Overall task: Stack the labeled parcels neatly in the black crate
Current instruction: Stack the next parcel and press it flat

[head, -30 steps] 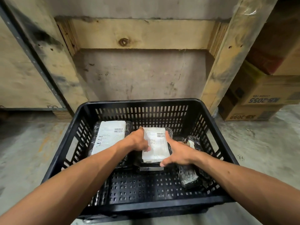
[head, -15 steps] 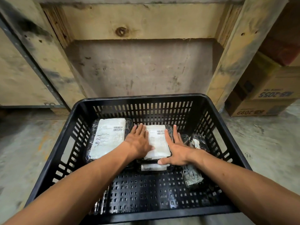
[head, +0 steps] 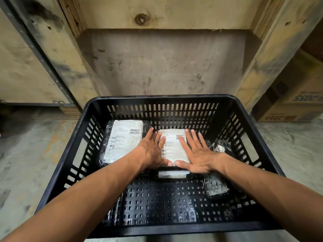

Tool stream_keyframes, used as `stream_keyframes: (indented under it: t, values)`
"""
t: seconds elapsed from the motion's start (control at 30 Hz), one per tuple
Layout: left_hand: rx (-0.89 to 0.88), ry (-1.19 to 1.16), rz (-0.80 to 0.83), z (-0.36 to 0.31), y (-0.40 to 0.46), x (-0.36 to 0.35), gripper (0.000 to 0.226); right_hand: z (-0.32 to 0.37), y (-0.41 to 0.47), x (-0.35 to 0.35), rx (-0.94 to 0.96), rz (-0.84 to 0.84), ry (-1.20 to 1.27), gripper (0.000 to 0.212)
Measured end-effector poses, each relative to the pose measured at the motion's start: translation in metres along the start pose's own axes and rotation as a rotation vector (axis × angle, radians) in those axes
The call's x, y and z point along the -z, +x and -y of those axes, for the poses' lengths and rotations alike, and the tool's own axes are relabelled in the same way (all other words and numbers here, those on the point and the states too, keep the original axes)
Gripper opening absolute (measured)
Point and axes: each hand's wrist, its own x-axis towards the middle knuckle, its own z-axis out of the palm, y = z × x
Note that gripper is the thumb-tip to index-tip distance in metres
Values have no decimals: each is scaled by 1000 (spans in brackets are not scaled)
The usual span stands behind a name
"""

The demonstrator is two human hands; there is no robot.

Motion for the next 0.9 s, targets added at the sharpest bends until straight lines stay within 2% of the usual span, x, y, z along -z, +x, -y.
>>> stream_keyframes:
  t: [0.4, 0.77, 0.9]
  values:
    - [-34, -19, -5, 1, 3, 0, 101, -3, 4, -6, 104, 1, 95, 107]
    - [-21, 15, 29, -1, -1, 2, 99, -1, 0, 4, 58, 1, 38, 104]
    - [-17, -26, -22, 0, -5, 2, 99, -5, -22, 16, 50, 16, -18, 98]
